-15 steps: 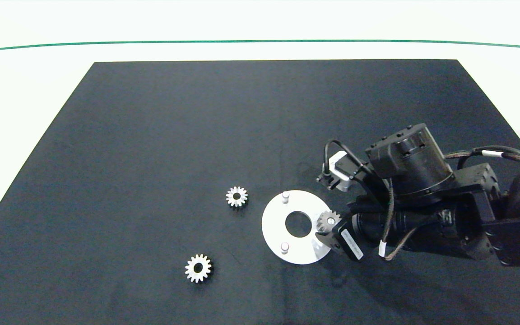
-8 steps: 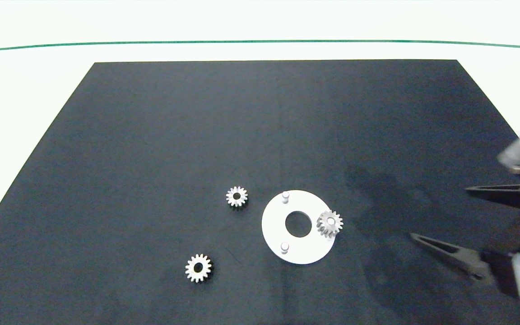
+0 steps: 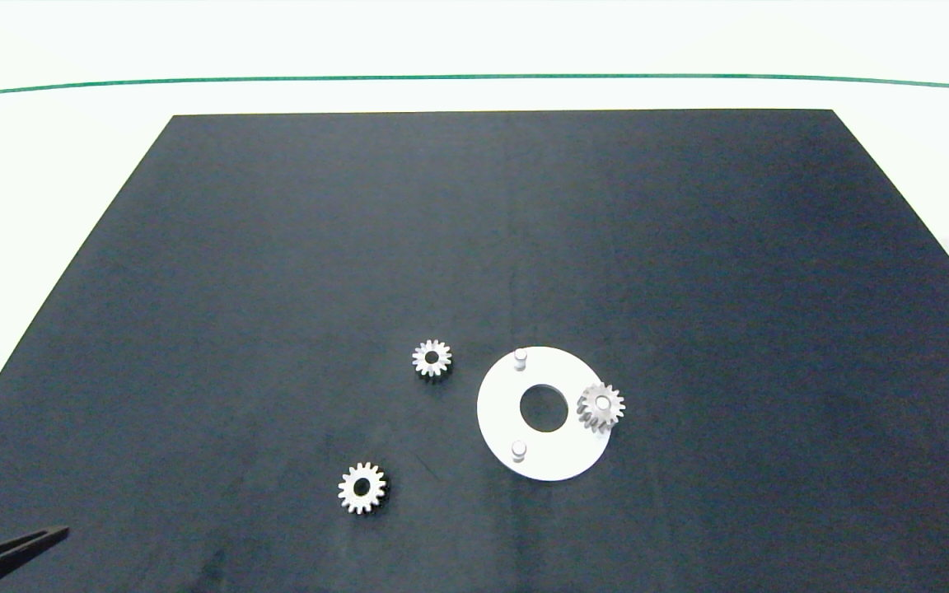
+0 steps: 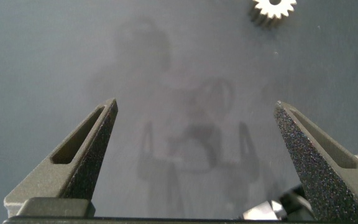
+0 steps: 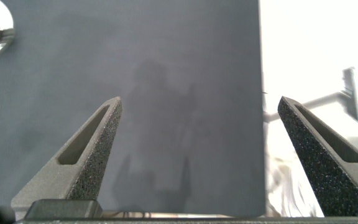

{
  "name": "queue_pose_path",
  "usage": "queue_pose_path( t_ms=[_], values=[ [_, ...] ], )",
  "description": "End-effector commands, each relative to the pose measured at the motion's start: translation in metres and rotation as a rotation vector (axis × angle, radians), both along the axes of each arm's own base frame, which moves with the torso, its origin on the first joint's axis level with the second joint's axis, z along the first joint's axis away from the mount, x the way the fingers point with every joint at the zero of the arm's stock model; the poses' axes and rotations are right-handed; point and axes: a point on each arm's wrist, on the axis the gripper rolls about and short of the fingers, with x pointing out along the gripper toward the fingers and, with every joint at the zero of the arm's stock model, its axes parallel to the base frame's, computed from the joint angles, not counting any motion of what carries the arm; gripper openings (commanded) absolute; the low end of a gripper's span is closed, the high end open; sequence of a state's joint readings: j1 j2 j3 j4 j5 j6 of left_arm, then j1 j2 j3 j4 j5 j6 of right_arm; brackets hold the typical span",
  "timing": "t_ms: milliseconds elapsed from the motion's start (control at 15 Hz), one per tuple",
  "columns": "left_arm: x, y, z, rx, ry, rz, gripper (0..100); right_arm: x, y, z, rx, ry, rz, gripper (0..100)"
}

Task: Install three planetary gears onto the carrier pins

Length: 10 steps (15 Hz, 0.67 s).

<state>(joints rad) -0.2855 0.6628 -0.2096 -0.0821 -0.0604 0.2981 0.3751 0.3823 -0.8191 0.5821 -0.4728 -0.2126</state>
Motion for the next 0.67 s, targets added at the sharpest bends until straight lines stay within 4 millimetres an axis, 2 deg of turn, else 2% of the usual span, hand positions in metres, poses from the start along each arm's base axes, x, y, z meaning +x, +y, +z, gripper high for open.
queue_pose_path(
  t_ms=[67,400,667],
  values=[
    [0.046,-0.029,-0.014,0.066,0.14,-0.149,100,-0.022,-0.004,-0.018,0.014,-0.06,-0.064,100],
    [0.073,-0.065,-0.023,0.106,0.144,-0.236,100,-0.019,-0.003,-0.02,-0.004,-0.045,-0.063,100],
    [0.087,-0.078,-0.027,0.123,0.123,-0.217,100,-0.022,-0.004,-0.021,0.0,-0.056,-0.063,100]
  ],
)
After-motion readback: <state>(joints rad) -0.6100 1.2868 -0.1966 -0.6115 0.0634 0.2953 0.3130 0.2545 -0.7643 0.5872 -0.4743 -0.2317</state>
